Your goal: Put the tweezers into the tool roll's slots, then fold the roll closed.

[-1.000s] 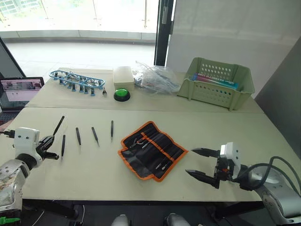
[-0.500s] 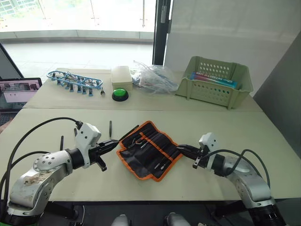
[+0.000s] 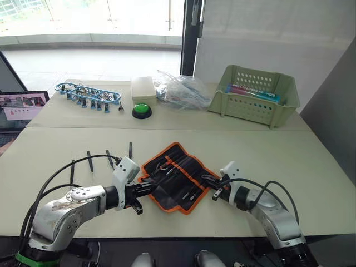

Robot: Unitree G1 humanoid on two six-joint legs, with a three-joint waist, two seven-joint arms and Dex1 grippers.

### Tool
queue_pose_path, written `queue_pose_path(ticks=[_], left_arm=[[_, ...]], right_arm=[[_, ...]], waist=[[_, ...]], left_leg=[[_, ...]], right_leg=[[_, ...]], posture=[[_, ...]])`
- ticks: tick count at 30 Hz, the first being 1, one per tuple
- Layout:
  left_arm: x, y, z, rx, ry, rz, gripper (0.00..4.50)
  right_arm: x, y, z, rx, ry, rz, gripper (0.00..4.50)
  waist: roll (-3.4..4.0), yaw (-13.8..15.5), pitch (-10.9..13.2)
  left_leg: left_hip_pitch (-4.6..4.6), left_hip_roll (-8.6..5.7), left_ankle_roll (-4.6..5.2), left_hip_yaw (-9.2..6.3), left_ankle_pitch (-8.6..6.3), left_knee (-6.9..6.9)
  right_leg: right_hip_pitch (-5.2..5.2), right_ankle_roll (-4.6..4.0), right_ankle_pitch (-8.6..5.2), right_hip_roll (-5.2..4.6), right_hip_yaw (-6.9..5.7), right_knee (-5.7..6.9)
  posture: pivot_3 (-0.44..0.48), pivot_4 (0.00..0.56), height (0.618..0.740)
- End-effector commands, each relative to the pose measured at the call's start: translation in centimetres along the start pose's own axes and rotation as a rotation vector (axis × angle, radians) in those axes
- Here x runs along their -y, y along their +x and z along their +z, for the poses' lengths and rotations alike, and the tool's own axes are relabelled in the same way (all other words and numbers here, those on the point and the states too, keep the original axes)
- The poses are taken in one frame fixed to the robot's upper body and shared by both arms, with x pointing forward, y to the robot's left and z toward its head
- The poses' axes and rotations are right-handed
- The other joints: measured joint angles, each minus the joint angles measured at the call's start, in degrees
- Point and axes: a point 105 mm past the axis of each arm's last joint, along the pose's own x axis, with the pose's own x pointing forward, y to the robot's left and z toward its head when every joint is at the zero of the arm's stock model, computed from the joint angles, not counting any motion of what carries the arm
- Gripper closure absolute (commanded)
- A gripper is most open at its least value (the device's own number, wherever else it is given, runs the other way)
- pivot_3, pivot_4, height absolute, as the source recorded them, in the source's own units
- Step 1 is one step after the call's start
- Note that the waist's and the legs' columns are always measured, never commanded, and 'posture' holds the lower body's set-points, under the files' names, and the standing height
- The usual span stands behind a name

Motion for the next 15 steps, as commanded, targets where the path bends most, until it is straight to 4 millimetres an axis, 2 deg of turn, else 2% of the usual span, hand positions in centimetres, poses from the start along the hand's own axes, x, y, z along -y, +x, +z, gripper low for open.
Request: queue_pose_path(ticks=[1,15], left_arm=[[0.06,-0.06,0.24,-0.026,-0.082,-0.004,4.5],[-0.57,-0.68,0.41,-0.072,-0.206,0.027,4.5]], right_arm=[[-0.47,0.12,0.46,0.011,-0.009,0.0,4.46],[-0.79,0.02,0.61,0.017,-0.015,-0.005,4.46]], waist=[[0.0,-0.02,0.0],[0.0,-0.32,0.0]], left_leg=[[0.02,0.0,0.0,-0.01,0.0,0.0],[0.02,-0.01,0.0,-0.09,0.01,0.0]], right_leg=[[0.0,0.01,0.0,0.01,0.0,0.01],[0.0,-0.05,0.03,0.05,0.0,0.04]], posture=[[0.0,0.15,0.738],[0.0,0.15,0.738]])
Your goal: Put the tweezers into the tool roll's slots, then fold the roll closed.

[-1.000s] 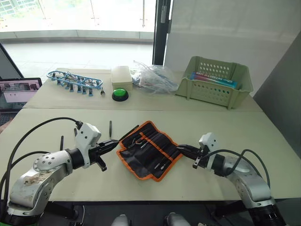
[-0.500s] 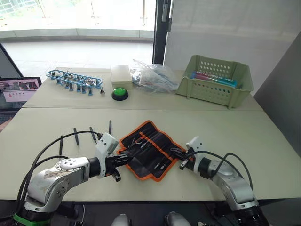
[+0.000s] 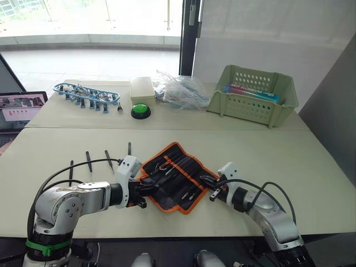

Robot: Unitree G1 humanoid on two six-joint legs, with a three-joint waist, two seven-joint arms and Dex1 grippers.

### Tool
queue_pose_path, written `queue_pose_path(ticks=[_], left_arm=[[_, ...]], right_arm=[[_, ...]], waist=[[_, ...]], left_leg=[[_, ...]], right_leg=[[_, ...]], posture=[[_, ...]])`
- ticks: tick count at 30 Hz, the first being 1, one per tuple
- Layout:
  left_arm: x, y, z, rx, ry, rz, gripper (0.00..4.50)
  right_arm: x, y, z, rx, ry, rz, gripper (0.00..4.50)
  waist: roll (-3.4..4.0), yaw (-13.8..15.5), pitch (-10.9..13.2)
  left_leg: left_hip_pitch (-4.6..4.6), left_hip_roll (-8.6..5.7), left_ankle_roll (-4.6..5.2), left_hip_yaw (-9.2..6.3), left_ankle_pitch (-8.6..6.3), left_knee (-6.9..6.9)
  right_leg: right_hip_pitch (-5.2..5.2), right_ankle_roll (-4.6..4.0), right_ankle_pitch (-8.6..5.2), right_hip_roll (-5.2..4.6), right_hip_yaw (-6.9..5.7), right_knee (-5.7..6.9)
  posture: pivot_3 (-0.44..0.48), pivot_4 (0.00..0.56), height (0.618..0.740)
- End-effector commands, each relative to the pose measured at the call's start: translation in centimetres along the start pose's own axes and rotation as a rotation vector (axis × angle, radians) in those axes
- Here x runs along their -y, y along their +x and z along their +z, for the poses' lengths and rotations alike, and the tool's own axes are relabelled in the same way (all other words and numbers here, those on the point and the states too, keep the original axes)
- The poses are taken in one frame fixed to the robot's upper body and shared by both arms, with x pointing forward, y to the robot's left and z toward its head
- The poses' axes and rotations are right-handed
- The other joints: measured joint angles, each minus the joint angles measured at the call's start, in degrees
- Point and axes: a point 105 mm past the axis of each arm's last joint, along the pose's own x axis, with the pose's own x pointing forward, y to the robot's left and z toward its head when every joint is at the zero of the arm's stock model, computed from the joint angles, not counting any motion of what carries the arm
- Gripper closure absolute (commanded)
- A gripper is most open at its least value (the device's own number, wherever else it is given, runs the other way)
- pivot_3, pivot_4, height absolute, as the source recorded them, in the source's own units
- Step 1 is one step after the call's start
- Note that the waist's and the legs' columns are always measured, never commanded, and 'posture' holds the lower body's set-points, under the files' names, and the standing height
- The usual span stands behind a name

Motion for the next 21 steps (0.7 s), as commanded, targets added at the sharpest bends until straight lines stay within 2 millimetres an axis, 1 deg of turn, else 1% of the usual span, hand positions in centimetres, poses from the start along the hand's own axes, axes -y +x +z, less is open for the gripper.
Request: queue_pose_path(ticks=[1,5,11,15,18,19,21], left_arm=[[-0.1,-0.8,0.9,0.033,-0.003,0.013,4.5],[-0.1,-0.5,1.0,0.027,-0.014,0.018,4.5],[0.5,0.2,1.0,0.002,-0.005,-0.005,4.5],[0.8,0.1,1.1,-0.004,0.036,-0.015,4.5],[0.7,-0.6,2.0,0.045,0.146,0.008,4.5],[0.4,-1.0,2.2,0.057,0.207,0.038,4.5],[0.0,-1.7,2.1,0.054,0.288,0.074,4.5]], right_arm=[[-0.2,-0.1,0.6,0.015,-0.021,-0.001,4.46],[-0.3,0.0,0.5,0.007,-0.035,0.003,4.46],[-0.5,-0.2,0.0,-0.027,-0.057,0.01,4.46],[-0.6,-0.3,-0.1,-0.03,-0.061,0.007,4.46],[-0.6,-0.4,-0.2,-0.033,-0.063,0.002,4.46],[-0.6,-0.4,-0.2,-0.032,-0.062,0.002,4.46],[-0.7,-0.4,-0.2,-0.03,-0.061,0.003,4.46]], waist=[[0.0,-0.01,0.0],[0.0,0.01,0.0],[-0.01,0.05,-0.01],[-0.01,0.02,-0.01],[-0.01,-0.03,0.0],[0.0,-0.03,-0.01],[0.0,-0.16,-0.01]], left_leg=[[0.0,0.0,0.0,0.0,0.0,0.0],[0.0,0.0,-0.01,-0.01,0.0,0.0],[0.0,-0.01,-0.01,-0.02,0.01,0.0],[0.01,-0.02,-0.01,-0.02,0.01,0.0],[-0.01,-0.01,-0.02,-0.03,0.01,0.0],[0.0,-0.01,-0.02,-0.03,0.01,0.0],[0.01,-0.02,-0.02,-0.02,0.01,-0.01]], right_leg=[[0.0,0.0,0.0,0.0,0.0,0.0],[0.0,0.0,0.0,0.0,0.0,0.0],[0.01,-0.01,0.01,0.0,0.0,0.0],[0.01,-0.01,0.01,0.0,0.0,0.0],[-0.02,-0.01,0.01,0.0,0.0,0.01],[-0.02,-0.02,0.01,0.0,0.01,0.01],[-0.01,-0.02,0.01,0.0,0.02,-0.01]], posture=[[0.0,0.15,0.738],[0.0,0.15,0.738],[0.0,0.15,0.738],[0.0,0.15,0.738],[0.0,0.15,0.738],[0.0,0.15,0.738],[0.0,0.15,0.738]])
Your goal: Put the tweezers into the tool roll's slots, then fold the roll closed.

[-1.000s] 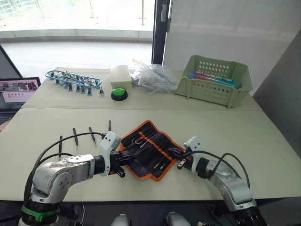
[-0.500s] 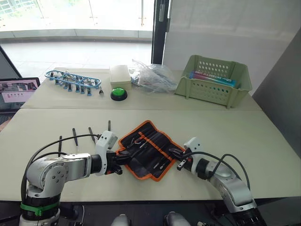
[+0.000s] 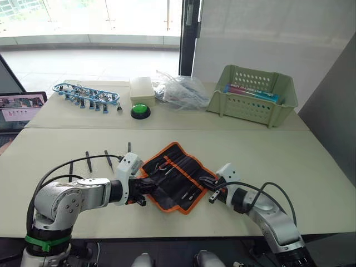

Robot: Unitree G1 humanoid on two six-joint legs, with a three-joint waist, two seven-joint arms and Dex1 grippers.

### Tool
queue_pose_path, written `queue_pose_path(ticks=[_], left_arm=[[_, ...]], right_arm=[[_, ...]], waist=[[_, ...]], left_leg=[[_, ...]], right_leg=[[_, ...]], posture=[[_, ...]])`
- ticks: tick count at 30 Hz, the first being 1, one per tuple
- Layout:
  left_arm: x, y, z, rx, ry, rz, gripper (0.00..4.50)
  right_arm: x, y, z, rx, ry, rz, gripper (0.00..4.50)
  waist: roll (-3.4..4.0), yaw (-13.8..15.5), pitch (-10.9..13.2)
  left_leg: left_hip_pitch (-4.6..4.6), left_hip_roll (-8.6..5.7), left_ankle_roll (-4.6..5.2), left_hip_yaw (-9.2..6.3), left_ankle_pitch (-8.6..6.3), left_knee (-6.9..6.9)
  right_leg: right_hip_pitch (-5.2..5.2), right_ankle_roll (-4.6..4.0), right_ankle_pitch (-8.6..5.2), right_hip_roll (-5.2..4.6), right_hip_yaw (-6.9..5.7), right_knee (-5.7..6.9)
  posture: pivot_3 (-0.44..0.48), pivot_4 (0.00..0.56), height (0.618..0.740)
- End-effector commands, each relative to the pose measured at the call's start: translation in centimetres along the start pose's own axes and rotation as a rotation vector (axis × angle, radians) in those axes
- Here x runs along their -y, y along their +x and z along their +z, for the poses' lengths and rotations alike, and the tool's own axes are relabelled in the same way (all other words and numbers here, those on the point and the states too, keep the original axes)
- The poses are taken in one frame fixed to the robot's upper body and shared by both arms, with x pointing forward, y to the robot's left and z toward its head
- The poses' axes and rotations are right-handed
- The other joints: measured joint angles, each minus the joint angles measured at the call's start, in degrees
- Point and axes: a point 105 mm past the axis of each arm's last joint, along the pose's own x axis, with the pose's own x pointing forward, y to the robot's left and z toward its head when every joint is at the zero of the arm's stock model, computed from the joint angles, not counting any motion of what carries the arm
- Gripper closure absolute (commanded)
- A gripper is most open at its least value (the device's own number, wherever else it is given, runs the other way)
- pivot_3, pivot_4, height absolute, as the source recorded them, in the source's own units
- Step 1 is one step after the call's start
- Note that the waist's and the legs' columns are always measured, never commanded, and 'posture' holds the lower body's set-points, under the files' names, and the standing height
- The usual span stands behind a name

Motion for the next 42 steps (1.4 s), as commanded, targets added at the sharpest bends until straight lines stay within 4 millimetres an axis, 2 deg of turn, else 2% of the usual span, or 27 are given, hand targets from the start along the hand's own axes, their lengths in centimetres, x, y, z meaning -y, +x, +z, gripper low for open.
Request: queue_pose_path(ticks=[1,6,9,21,25,28,31,36,42], left_arm=[[0.2,-1.3,1.0,0.075,0.158,0.025,4.5],[0.1,-1.8,1.4,0.145,0.299,0.056,4.5],[0.4,-1.5,1.5,0.16,0.301,0.042,4.5],[0.9,-0.3,-0.9,-0.042,0.255,-0.023,4.5],[1.9,0.5,-0.1,-0.023,0.11,-0.097,4.5],[1.5,0.7,0.2,-0.034,0.045,-0.088,4.5],[0.6,0.8,-0.2,-0.072,0.023,-0.032,4.5],[0.0,0.7,-0.4,-0.093,0.013,-0.001,4.5],[-0.4,0.7,0.4,-0.074,-0.003,0.013,4.5]], right_arm=[[-0.3,-0.3,-0.1,-0.008,-0.006,0.002,4.46],[-0.4,-0.3,-0.2,-0.011,-0.001,-0.001,4.46],[-0.4,-0.3,-0.3,-0.012,0.0,-0.001,4.46],[-0.8,0.0,-0.2,-0.008,0.001,0.005,4.46],[-0.9,0.0,-0.2,-0.006,0.005,-0.001,4.46],[-1.0,0.0,-0.2,-0.004,0.006,-0.004,4.46],[-0.9,-0.1,-0.3,-0.002,0.008,-0.012,4.46],[-0.9,0.0,-0.3,0.0,0.009,-0.018,4.46],[-0.9,0.1,-0.3,0.002,0.01,-0.02,4.46]], waist=[[0.0,-0.12,0.0],[-0.01,0.04,-0.01],[-0.01,0.27,-0.01],[-0.01,0.26,-0.01],[-0.03,0.28,-0.02],[-0.03,0.2,-0.02],[-0.03,-0.22,-0.03],[-0.03,-0.44,-0.02],[-0.03,-0.64,-0.02]], left_leg=[[0.01,0.0,0.0,0.01,0.0,-0.01],[-0.02,0.0,0.0,0.03,0.0,-0.01],[0.0,0.0,0.0,0.04,0.0,-0.01],[0.01,0.0,0.01,0.03,0.0,0.0],[0.02,0.0,0.01,0.02,0.0,0.03],[0.02,0.0,0.01,0.01,0.01,0.04],[0.04,0.0,0.01,-0.03,0.01,0.03],[0.02,0.0,0.01,-0.04,0.01,0.03],[0.03,0.0,0.01,-0.05,0.01,0.03]], right_leg=[[0.0,0.0,0.0,0.0,0.01,0.0],[0.0,-0.01,0.0,-0.03,0.01,-0.03],[0.01,-0.01,0.0,-0.03,0.0,-0.03],[0.01,0.01,-0.01,-0.01,0.0,-0.01],[0.05,0.15,-0.09,-0.01,-0.01,-0.01],[0.05,0.15,-0.09,-0.01,-0.01,0.01],[0.04,0.14,-0.08,0.03,0.0,0.03],[0.05,0.01,-0.01,0.02,0.0,0.02],[0.05,0.01,0.0,0.02,-0.01,0.03]], posture=[[0.0,0.15,0.738],[0.0,0.15,0.738],[0.0,0.15,0.738],[0.0,0.15,0.738],[0.0,0.15,0.738],[0.0,0.15,0.738],[0.0,0.15,0.738],[0.0,0.15,0.738],[0.0,0.15,0.738]])
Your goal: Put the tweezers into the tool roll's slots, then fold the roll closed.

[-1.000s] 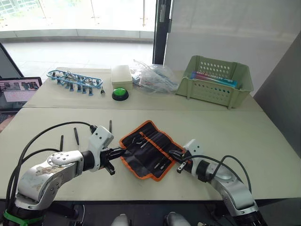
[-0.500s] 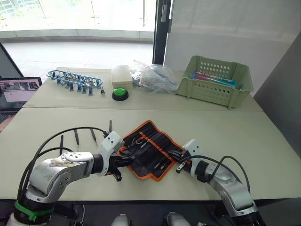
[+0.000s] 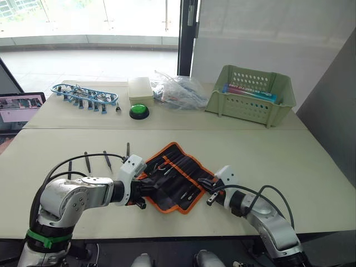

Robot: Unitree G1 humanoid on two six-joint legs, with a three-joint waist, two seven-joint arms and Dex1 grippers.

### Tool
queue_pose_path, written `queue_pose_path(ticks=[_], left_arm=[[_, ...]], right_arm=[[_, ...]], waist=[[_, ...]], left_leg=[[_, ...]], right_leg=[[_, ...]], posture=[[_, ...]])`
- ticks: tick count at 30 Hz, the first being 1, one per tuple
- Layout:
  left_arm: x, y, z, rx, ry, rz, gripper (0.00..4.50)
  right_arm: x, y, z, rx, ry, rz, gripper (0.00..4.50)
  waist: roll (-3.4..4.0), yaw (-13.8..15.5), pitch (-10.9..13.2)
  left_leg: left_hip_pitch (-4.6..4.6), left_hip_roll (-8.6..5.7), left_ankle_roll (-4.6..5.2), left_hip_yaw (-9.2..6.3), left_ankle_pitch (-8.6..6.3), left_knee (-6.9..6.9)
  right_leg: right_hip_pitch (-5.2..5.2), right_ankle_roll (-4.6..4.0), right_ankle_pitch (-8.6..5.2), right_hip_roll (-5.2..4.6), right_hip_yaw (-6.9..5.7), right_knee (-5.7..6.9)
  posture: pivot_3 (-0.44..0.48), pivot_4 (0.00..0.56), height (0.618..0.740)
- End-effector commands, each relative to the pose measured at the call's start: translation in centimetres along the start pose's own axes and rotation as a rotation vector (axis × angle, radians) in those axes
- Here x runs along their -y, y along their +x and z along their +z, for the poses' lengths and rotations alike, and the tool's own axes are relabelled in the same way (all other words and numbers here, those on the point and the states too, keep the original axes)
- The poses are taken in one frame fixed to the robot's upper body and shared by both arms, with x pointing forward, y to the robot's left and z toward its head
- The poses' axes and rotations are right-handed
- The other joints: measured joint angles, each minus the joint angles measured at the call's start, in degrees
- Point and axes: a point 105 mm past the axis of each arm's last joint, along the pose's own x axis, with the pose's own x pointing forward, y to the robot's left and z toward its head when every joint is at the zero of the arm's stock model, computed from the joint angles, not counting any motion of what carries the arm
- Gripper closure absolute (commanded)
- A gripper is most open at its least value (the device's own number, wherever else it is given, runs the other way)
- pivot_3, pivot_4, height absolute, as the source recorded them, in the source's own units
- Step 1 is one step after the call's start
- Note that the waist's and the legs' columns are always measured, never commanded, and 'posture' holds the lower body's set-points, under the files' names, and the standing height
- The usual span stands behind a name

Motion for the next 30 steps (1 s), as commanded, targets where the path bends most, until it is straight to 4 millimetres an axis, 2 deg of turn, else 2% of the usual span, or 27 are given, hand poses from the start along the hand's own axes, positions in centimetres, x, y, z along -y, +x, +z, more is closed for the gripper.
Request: queue_pose_path(ticks=[1,14,30], left_arm=[[-0.5,-0.6,1.1,0.036,-0.005,0.031,4.5],[-0.2,0.0,0.7,-0.03,-0.03,0.016,4.5],[-0.2,1.3,2.2,-0.052,-0.128,-0.029,4.5]], right_arm=[[-0.2,0.0,-0.2,-0.008,0.003,0.005,4.46],[-0.5,0.0,-0.1,-0.002,0.005,0.005,4.46],[-1.0,0.1,-0.1,0.004,-0.006,-0.002,4.46]], waist=[[0.0,-0.03,0.0],[0.0,-0.21,0.0],[0.0,-0.32,-0.01]], left_leg=[[0.0,0.0,0.0,0.0,0.0,0.0],[0.0,-0.01,0.0,-0.01,0.0,0.0],[0.0,-0.02,-0.01,-0.03,0.0,0.0]], right_leg=[[0.0,0.0,0.0,0.0,0.0,0.0],[0.0,0.0,0.0,0.0,0.0,0.0],[0.0,0.0,0.01,0.0,0.0,0.02]], posture=[[0.0,0.15,0.738],[0.0,0.15,0.738],[0.0,0.15,0.738]])
